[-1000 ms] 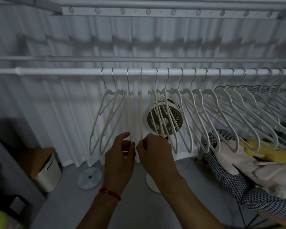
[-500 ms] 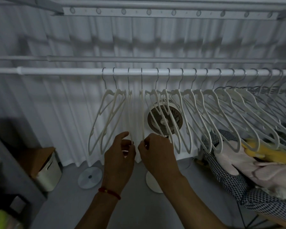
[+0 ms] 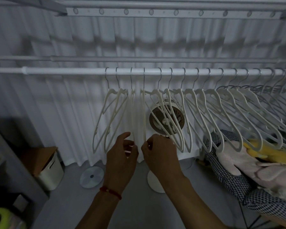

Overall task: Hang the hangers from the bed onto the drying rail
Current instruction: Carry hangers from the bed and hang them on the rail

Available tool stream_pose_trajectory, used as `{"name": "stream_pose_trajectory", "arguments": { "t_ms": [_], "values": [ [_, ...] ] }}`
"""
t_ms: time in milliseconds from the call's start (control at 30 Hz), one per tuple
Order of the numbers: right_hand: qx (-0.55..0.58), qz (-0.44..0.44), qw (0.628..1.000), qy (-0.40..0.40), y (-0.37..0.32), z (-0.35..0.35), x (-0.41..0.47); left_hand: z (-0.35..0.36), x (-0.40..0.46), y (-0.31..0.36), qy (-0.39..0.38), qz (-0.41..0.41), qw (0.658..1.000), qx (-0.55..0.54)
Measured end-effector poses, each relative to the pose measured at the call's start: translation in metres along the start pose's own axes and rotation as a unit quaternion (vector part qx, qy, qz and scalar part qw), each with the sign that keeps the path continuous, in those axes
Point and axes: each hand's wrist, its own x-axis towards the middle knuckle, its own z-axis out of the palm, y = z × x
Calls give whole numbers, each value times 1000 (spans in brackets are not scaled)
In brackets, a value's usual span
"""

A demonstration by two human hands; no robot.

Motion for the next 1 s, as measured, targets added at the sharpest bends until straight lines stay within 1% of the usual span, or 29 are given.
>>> {"name": "stream_pose_trajectory", "arguments": {
  "t_ms": [100, 200, 267, 333, 467, 733, 1000],
  "values": [
    [-2, -21, 998, 65, 2, -14, -3, 1, 0, -2, 0, 8, 1000, 2],
    [-67, 0, 989, 129, 8, -35, -2, 1, -2, -3, 17, 23, 1000, 10],
    [-95, 9, 980, 174, 18, -45, 0, 1, -5, 0, 38, 57, 997, 38],
    [-103, 15, 975, 194, 28, -50, 2, 1, -7, 5, 56, 88, 992, 64],
    [-131, 18, 976, 173, 41, -53, 7, 3, -5, 11, 65, 113, 989, 63],
    [-141, 0, 976, 164, 47, -55, 20, 8, -7, 11, 64, 102, 991, 58],
    [-167, 20, 971, 171, 51, -49, 21, 9, -7, 10, 71, 95, 991, 62]
  ]
}}
